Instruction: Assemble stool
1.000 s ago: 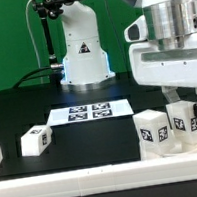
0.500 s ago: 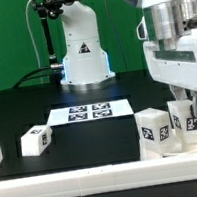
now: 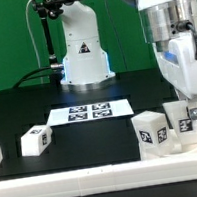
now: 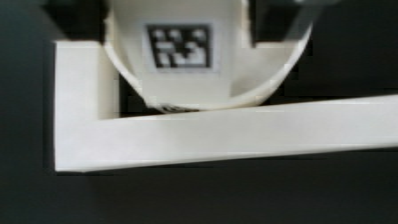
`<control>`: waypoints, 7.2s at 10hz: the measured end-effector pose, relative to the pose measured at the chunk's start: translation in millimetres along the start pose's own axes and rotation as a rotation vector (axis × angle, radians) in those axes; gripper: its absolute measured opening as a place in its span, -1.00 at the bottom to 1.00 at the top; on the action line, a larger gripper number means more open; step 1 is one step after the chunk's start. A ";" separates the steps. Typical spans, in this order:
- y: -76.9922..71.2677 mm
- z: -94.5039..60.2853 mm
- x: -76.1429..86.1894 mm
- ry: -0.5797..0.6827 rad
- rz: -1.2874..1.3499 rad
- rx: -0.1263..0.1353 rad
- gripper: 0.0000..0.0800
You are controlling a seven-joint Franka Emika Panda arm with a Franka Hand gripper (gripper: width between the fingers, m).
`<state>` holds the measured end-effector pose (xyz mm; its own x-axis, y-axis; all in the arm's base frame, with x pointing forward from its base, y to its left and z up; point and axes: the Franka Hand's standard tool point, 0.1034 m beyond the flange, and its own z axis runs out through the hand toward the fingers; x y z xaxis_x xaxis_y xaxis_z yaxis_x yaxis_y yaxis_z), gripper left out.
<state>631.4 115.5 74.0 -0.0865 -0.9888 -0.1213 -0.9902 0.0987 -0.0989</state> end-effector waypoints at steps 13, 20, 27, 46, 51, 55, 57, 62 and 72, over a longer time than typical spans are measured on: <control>-4.8 -19.1 -2.8 -0.028 -0.626 -0.020 0.62; -8.8 -28.7 1.4 -0.028 -0.811 -0.007 0.62; -11.2 -28.8 5.3 0.007 -1.499 -0.026 0.62; -2.5 -16.8 6.8 0.086 -2.922 -0.226 0.62; -1.7 -8.6 8.8 0.070 -2.919 -0.232 0.39; -1.6 -8.5 9.3 0.076 -2.845 -0.224 -0.15; -1.5 -8.4 9.2 0.089 -2.686 -0.208 -0.15; -0.2 -7.8 11.1 0.024 -2.159 -0.168 -0.15; -0.5 -6.3 4.5 0.059 -1.346 -0.089 -0.15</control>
Offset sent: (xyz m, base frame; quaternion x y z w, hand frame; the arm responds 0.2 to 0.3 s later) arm -0.0017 0.0015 0.0236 -0.0041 -0.0232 -0.0467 0.9986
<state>630.8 110.3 79.8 0.9470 -0.3153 0.0609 -0.3132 -0.9488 -0.0418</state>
